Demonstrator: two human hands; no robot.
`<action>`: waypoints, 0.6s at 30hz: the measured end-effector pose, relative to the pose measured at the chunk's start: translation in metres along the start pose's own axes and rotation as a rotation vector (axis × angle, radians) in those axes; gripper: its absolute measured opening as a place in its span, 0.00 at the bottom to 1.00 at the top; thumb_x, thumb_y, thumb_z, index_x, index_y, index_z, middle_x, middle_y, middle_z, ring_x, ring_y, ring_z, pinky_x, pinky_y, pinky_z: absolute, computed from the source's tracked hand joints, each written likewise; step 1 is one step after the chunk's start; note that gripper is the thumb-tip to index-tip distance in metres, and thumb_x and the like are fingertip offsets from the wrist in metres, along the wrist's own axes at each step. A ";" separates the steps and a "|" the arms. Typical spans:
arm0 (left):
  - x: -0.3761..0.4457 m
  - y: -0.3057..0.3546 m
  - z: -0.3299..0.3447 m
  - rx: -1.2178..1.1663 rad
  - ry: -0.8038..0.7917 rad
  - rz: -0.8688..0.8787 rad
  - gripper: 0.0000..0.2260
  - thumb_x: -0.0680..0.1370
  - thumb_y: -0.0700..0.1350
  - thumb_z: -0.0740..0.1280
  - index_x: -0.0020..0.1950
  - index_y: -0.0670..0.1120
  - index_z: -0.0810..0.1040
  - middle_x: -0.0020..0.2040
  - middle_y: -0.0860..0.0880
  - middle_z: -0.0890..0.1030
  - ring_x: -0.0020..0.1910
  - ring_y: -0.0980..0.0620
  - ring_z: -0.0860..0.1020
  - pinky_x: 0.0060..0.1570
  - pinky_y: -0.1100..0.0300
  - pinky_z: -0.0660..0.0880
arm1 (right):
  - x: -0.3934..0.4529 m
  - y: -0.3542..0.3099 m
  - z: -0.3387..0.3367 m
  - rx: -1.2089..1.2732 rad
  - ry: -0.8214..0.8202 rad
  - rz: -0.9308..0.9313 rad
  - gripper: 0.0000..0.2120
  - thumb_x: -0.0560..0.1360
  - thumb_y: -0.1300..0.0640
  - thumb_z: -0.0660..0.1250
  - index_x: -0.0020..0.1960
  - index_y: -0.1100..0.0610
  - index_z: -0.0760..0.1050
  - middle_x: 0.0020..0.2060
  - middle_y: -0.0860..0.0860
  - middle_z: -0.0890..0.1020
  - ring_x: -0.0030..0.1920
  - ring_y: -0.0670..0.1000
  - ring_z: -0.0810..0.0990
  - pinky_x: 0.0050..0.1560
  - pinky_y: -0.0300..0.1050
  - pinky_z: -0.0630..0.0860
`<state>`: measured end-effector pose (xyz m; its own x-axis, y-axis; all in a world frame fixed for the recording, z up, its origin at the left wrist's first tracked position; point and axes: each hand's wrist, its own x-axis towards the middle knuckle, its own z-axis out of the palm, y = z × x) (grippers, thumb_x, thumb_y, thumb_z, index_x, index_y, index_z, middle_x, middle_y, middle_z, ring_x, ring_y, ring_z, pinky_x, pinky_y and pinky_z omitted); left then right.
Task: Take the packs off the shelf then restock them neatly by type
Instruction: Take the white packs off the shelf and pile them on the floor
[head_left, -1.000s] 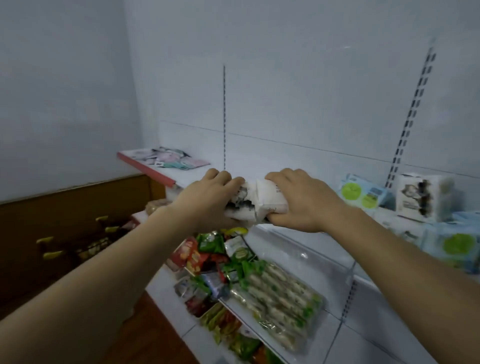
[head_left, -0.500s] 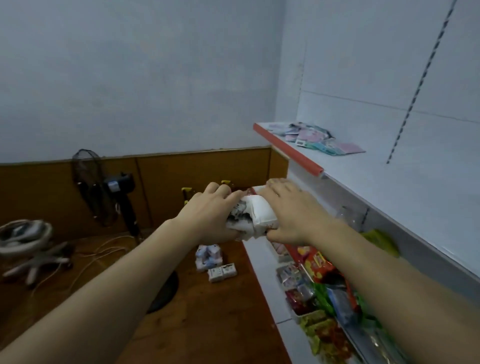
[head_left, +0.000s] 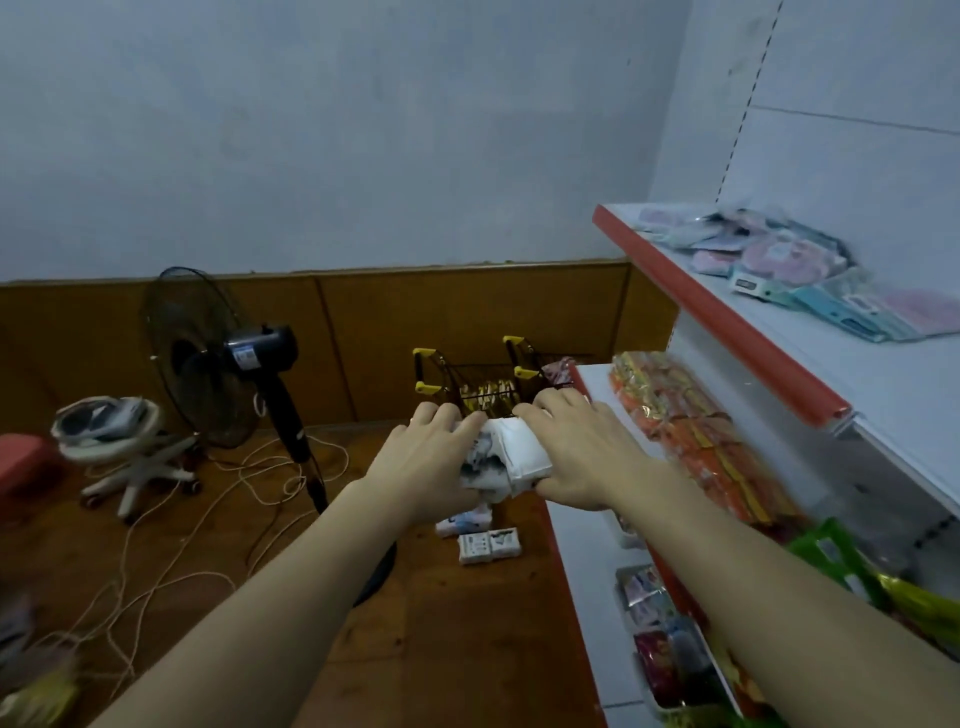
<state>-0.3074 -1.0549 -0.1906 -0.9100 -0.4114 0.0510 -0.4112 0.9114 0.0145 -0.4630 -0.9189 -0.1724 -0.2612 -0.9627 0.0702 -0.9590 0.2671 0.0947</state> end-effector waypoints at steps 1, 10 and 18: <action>0.014 -0.008 0.008 -0.013 0.003 -0.005 0.42 0.73 0.70 0.66 0.79 0.54 0.54 0.71 0.49 0.65 0.69 0.45 0.62 0.61 0.48 0.72 | 0.015 0.006 0.008 -0.001 0.000 -0.001 0.39 0.70 0.39 0.72 0.75 0.48 0.59 0.69 0.51 0.67 0.69 0.56 0.64 0.64 0.57 0.69; 0.155 -0.089 0.113 -0.100 -0.088 -0.013 0.39 0.74 0.67 0.67 0.78 0.53 0.55 0.71 0.48 0.65 0.70 0.44 0.62 0.61 0.48 0.73 | 0.162 0.052 0.116 0.010 -0.143 0.053 0.37 0.72 0.40 0.71 0.75 0.44 0.57 0.70 0.51 0.65 0.71 0.57 0.61 0.65 0.60 0.68; 0.261 -0.145 0.247 -0.140 -0.217 0.007 0.37 0.76 0.62 0.67 0.79 0.52 0.53 0.72 0.47 0.64 0.72 0.43 0.60 0.61 0.46 0.72 | 0.259 0.088 0.252 0.122 -0.303 0.114 0.38 0.72 0.42 0.70 0.76 0.47 0.57 0.69 0.51 0.64 0.70 0.56 0.61 0.58 0.55 0.72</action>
<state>-0.4986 -1.2961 -0.4261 -0.9090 -0.3833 -0.1639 -0.4074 0.9001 0.1542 -0.6425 -1.1550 -0.3958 -0.3705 -0.9007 -0.2268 -0.9231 0.3841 -0.0174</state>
